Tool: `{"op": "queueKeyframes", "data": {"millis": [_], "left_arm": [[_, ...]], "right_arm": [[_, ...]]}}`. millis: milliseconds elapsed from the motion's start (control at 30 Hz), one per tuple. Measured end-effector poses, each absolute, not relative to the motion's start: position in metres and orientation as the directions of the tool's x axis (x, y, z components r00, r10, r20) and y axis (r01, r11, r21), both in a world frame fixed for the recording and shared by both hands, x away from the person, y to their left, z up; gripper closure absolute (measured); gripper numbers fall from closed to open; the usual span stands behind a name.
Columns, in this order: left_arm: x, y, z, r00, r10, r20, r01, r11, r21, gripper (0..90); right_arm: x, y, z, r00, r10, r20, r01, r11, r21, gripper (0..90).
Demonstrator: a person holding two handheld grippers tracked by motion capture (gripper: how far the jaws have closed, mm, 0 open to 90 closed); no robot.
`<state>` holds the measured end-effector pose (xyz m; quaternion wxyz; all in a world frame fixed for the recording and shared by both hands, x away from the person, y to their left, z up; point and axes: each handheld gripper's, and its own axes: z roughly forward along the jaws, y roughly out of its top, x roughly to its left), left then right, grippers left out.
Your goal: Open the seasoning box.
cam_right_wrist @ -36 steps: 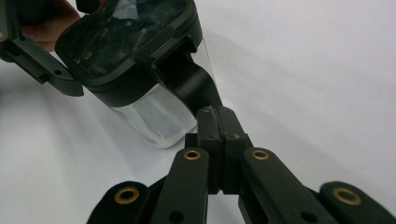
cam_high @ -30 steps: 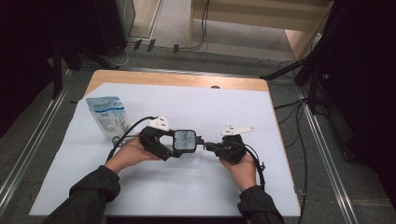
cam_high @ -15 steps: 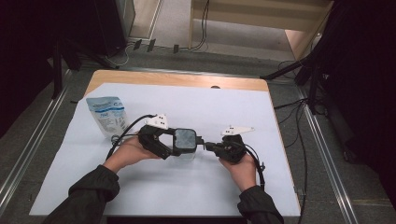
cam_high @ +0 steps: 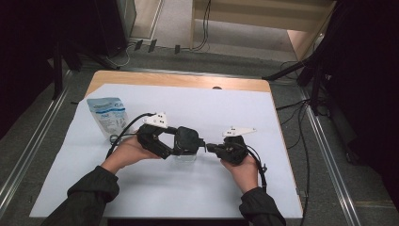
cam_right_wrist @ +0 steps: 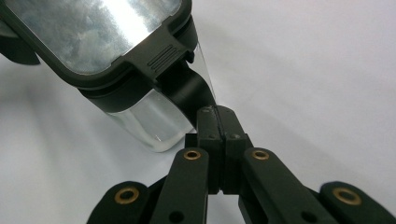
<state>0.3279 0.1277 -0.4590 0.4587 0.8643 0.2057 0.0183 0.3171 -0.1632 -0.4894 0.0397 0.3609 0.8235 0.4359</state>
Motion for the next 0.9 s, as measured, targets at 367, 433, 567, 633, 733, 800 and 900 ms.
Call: {"op": "queueKeyframes", "data": {"millis": [367,433,567,633,733,800,900], "left_arm": [[0.324,0.129,-0.444,0.940,0.293,-0.176,0.306,-0.493,0.815,77.0],[0.323,0.126,-0.442,0.938,0.301,-0.174,0.310,-0.494,0.812,81.3],[0.323,0.123,-0.440,0.932,0.310,-0.187,0.324,-0.483,0.813,86.6],[0.323,0.120,-0.438,0.931,0.312,-0.191,0.328,-0.483,0.812,87.8],[0.322,0.117,-0.437,0.928,0.315,-0.197,0.337,-0.489,0.805,88.9],[0.323,0.115,-0.435,0.926,0.316,-0.205,0.346,-0.495,0.797,89.4],[0.324,0.112,-0.434,0.925,0.310,-0.218,0.353,-0.495,0.794,90.0]], "right_arm": [[0.317,-0.163,-0.489,-0.736,0.624,0.261,0.564,0.353,0.747,90.0],[0.317,-0.163,-0.489,-0.734,0.626,0.263,0.566,0.349,0.747,90.0],[0.317,-0.163,-0.490,-0.733,0.626,0.267,0.566,0.343,0.749,90.0],[0.316,-0.164,-0.490,-0.731,0.627,0.271,0.569,0.339,0.749,90.0],[0.316,-0.163,-0.490,-0.730,0.629,0.269,0.568,0.337,0.751,90.0],[0.317,-0.164,-0.490,-0.733,0.624,0.271,0.568,0.342,0.749,90.0],[0.317,-0.164,-0.490,-0.735,0.621,0.272,0.567,0.342,0.749,90.0]]}}
